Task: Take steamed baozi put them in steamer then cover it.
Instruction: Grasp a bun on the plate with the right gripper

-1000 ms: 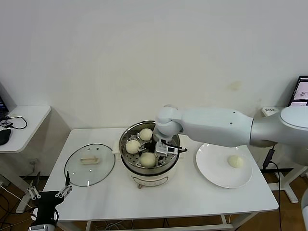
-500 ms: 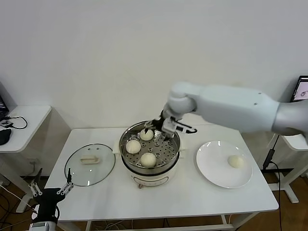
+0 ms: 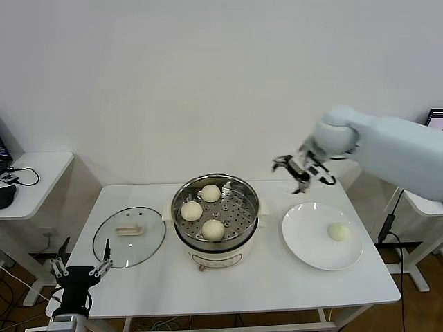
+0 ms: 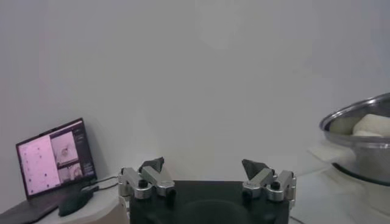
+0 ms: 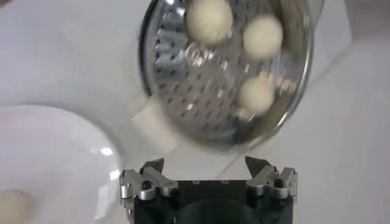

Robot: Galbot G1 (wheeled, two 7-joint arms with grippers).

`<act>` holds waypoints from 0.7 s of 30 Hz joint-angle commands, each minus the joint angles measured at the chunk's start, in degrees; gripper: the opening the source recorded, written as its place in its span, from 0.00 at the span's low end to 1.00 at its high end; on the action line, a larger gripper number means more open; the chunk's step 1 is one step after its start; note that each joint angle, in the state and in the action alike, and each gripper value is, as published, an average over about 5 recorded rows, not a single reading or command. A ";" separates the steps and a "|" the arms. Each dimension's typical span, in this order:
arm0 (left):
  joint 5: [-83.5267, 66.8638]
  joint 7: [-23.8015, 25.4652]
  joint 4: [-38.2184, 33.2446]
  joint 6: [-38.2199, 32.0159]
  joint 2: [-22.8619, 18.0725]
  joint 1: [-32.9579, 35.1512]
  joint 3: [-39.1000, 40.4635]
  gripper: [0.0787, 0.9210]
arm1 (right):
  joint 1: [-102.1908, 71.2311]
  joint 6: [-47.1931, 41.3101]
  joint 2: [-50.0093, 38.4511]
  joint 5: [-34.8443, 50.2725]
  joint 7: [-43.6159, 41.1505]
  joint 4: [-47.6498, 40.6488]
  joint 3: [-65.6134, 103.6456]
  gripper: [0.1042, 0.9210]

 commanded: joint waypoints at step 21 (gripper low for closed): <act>0.34 0.26 -0.61 0.49 -0.63 1.20 -0.75 0.88 | -38.86 -3.89 -2.84 -12.00 -2.78 -25.38 32.15 0.88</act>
